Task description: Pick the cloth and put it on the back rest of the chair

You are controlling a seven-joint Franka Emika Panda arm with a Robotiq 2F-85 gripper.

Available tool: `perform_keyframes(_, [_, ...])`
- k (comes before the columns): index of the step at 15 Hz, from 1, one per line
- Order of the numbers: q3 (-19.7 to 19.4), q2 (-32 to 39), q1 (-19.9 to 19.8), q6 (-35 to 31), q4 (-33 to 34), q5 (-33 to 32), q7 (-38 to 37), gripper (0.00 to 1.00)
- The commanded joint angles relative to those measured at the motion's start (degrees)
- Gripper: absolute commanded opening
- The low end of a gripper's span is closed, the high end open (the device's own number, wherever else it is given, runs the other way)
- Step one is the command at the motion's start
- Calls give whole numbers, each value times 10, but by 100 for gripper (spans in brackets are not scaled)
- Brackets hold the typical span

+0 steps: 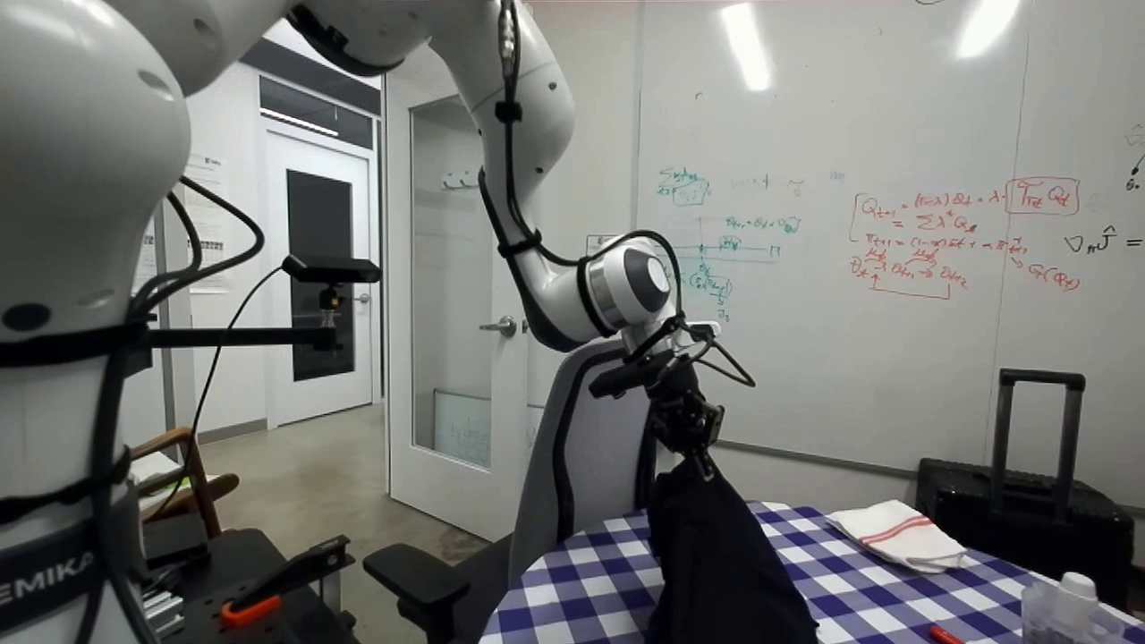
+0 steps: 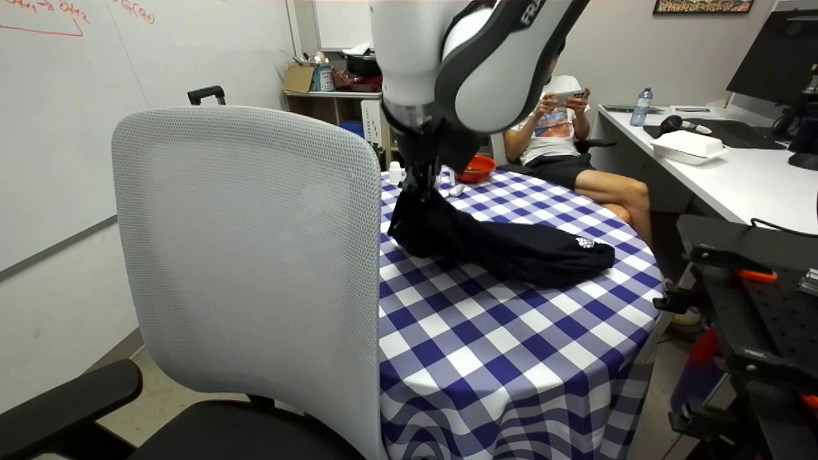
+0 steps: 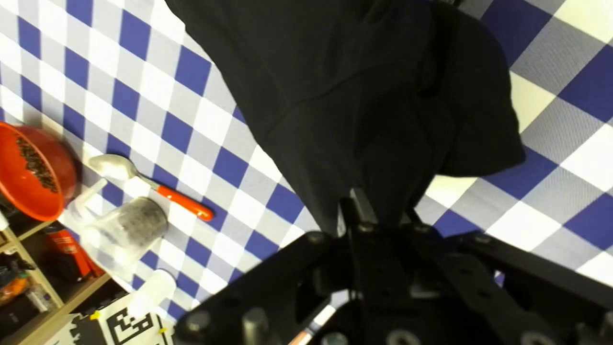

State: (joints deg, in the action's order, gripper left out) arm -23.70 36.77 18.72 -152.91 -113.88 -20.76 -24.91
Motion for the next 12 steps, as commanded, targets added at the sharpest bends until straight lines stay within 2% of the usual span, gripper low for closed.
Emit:
perform_keyframes(1, [-22, -138, 19, 37, -87, -24, -56, 5])
perform_keyframes(3, [-8, -207, 4, 70, -113, -30, -75, 5])
perform_keyframes(4, [-28, -237, 24, 84, -124, -10, -72, 5])
perform_keyframes(5, [-29, -269, 24, 98, -133, -14, -82, 4])
perform_keyframes(6, [10, -305, -17, 120, -132, -48, -110, 4])
perform_keyframes(12, [119, -410, -125, 195, -84, -78, -163, 4])
